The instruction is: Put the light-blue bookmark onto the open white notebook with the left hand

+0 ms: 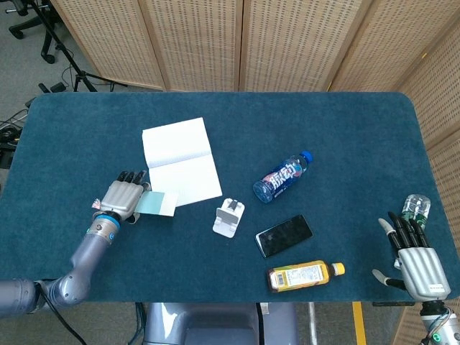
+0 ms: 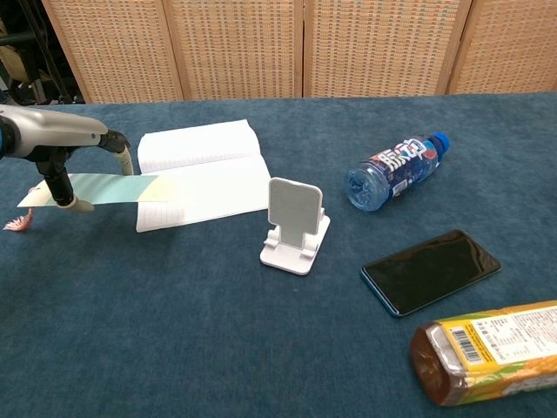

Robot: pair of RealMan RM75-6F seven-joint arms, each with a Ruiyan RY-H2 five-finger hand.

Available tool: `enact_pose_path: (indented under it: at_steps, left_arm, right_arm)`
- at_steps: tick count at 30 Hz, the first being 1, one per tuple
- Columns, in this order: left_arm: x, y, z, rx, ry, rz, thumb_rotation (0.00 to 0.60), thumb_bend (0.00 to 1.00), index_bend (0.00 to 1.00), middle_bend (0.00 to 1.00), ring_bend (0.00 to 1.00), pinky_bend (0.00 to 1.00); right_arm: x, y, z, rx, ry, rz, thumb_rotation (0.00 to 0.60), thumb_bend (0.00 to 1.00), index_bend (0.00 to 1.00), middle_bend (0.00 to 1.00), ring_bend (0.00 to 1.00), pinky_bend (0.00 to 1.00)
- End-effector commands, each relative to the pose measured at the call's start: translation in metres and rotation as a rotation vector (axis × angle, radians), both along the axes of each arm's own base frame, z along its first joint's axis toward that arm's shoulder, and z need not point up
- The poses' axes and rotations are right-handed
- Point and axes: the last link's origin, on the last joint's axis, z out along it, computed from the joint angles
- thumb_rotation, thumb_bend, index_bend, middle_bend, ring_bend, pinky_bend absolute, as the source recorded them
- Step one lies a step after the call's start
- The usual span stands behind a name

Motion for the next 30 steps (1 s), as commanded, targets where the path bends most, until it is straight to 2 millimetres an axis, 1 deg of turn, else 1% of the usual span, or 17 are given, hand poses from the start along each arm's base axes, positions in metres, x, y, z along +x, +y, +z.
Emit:
enact_pose_path:
  at_steps: [1, 10, 15, 19, 25, 30]
  left_arm:
    - [0.01, 0.011, -0.001, 0.014, 0.01, 0.013, 0.6, 0.32, 0.33, 0.0, 0.0, 0.0]
    - [0.03, 0.028, -0.002, 0.047, 0.025, 0.022, 0.6, 0.32, 0.34, 0.0, 0.0, 0.0]
    - [0.039, 0.034, -0.008, 0.05, 0.051, 0.024, 0.6, 0.32, 0.35, 0.0, 0.0, 0.0]
    - [0.048, 0.039, -0.016, 0.048, 0.057, 0.045, 0.6, 0.32, 0.35, 0.0, 0.0, 0.0]
    - [0.055, 0.047, -0.024, 0.058, 0.07, 0.088, 0.6, 0.32, 0.35, 0.0, 0.0, 0.0]
    - [0.059, 0.054, -0.025, 0.079, 0.064, 0.132, 0.6, 0.32, 0.36, 0.0, 0.0, 0.0]
  right_arm:
    - [0.0, 0.0, 0.001, 0.002, -0.003, 0.002, 0.6, 0.0, 0.0, 0.0, 0.0, 0.0]
    - [0.0, 0.002, 0.004, 0.003, -0.026, 0.012, 0.6, 0.0, 0.0, 0.0, 0.0, 0.0]
    - [0.0, 0.003, 0.004, 0.014, -0.029, 0.018, 0.6, 0.0, 0.0, 0.0, 0.0, 0.0]
    - [0.001, 0.003, 0.005, 0.015, -0.037, 0.023, 0.6, 0.0, 0.0, 0.0, 0.0, 0.0]
    - [0.0, 0.004, 0.007, 0.014, -0.049, 0.026, 0.6, 0.0, 0.0, 0.0, 0.0, 0.0]
    - [0.0, 0.004, 0.008, 0.019, -0.056, 0.03, 0.6, 0.0, 0.0, 0.0, 0.0, 0.0]
